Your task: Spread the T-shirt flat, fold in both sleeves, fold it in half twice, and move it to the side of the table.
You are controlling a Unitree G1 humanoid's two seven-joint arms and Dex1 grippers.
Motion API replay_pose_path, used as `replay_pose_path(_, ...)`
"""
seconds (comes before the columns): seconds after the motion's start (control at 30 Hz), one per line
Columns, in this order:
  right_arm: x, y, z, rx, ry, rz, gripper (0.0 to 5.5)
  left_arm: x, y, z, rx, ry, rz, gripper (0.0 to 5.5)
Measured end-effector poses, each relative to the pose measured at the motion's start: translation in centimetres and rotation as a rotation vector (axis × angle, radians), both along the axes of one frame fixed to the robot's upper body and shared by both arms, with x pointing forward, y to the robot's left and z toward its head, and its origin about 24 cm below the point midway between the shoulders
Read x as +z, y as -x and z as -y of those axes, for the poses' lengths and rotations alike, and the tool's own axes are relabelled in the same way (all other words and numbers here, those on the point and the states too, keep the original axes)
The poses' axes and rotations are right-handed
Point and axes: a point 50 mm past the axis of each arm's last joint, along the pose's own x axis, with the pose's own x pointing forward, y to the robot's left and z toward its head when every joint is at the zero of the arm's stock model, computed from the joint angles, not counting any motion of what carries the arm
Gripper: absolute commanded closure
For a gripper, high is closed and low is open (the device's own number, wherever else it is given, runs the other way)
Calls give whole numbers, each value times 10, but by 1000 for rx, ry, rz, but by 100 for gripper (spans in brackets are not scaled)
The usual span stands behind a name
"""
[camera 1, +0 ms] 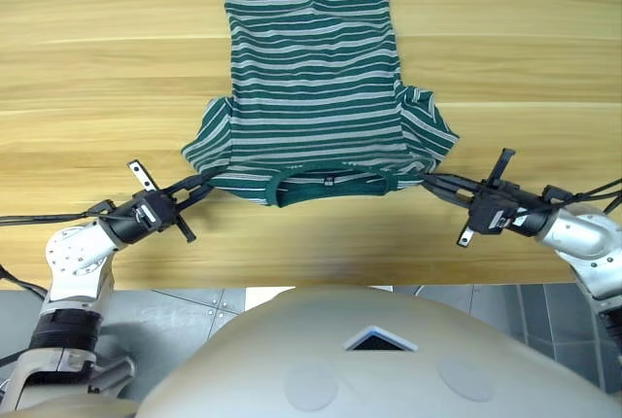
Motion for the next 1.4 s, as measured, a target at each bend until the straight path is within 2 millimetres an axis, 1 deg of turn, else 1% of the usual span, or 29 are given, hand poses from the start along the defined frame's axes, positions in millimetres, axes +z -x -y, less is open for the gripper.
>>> replay_pose_path(0.03, -3, 1, 1, -1, 17, -4, 550, -1, -1, -1, 9, -1, -7, 503)
replay_pose_path(0.07, -5, 3, 1, -8, 23, -13, 524, -4, 1, -1, 16, 6, -24, 490)
replay_pose_path(0.1, -7, 5, 1, -11, 24, -21, 506, -6, 3, 0, 18, 12, -33, 465)
replay_pose_path(0.13, -8, 9, 0, -12, 19, -31, 496, -9, 7, 2, 13, 10, -51, 460)
replay_pose_path(0.23, -9, 16, -3, -2, 17, -40, 445, -22, 19, 12, -4, 28, -108, 413)
replay_pose_path(0.27, -8, 17, -2, -5, 18, -40, 429, -23, 21, 12, -3, 30, -115, 398)
replay_pose_path(0.3, -7, 18, -2, -8, 19, -38, 419, -23, 22, 12, -1, 30, -119, 389)
replay_pose_path(0.37, -6, 23, -2, -11, 19, -41, 379, -22, 27, 13, -2, 35, -132, 351)
replay_pose_path(0.43, -3, 26, -2, -14, 19, -37, 350, -22, 34, 15, -7, 42, -147, 324)
replay_pose_path(0.5, -1, 28, -1, -19, 20, -36, 317, -20, 36, 17, -16, 55, -143, 293)
replay_pose_path(0.53, 1, 29, -1, -21, 18, -29, 312, -17, 37, 18, -12, 76, -136, 270)
replay_pose_path(0.6, 8, 26, 2, -46, -5, -7, 312, -9, 34, 15, 12, 116, -97, 251)
replay_pose_path(0.63, 13, 22, 5, -73, -22, 18, 312, -3, 31, 13, 29, 141, -71, 238)
replay_pose_path(0.67, 19, 13, 9, -114, -39, 67, 312, 2, 29, 11, 44, 161, -42, 231)
replay_pose_path(0.73, 24, -7, 18, -227, -56, 149, 312, 6, 26, 10, 60, 184, -16, 210)
replay_pose_path(0.8, 23, -27, 25, -320, -44, 215, 312, 4, 25, 10, 67, 175, -9, 206)
replay_pose_path(0.87, 21, -41, 22, -351, -29, 266, 312, 1, 26, 12, 70, 168, -11, 206)
replay_pose_path(0.9, 15, -51, 19, -384, -12, 288, 312, 1, 26, 13, 73, 172, -3, 206)
replay_pose_path(0.93, 9, -59, 17, -410, 14, 305, 312, 1, 24, 14, 81, 172, 9, 206)
replay_pose_path(1.0, -8, -73, 12, -436, 80, 313, 312, 1, 13, 18, 114, 141, 74, 206)
replay_pose_path(1.07, -28, -77, 6, -435, 137, 287, 312, -2, 1, 24, 139, 75, 122, 206)
replay_pose_path(1.13, -47, -73, 0, -433, 158, 244, 312, -6, -12, 32, 165, -21, 156, 206)
replay_pose_path(1.2, -50, -74, -2, -436, 153, 252, 312, -12, -22, 35, 182, -138, 178, 206)
replay_pose_path(1.27, -53, -73, -3, -432, 158, 252, 312, -18, -32, 33, 216, -253, 194, 206)
replay_pose_path(1.4, -55, -74, 0, -453, 159, 263, 312, -22, -51, 29, 267, -386, 224, 206)
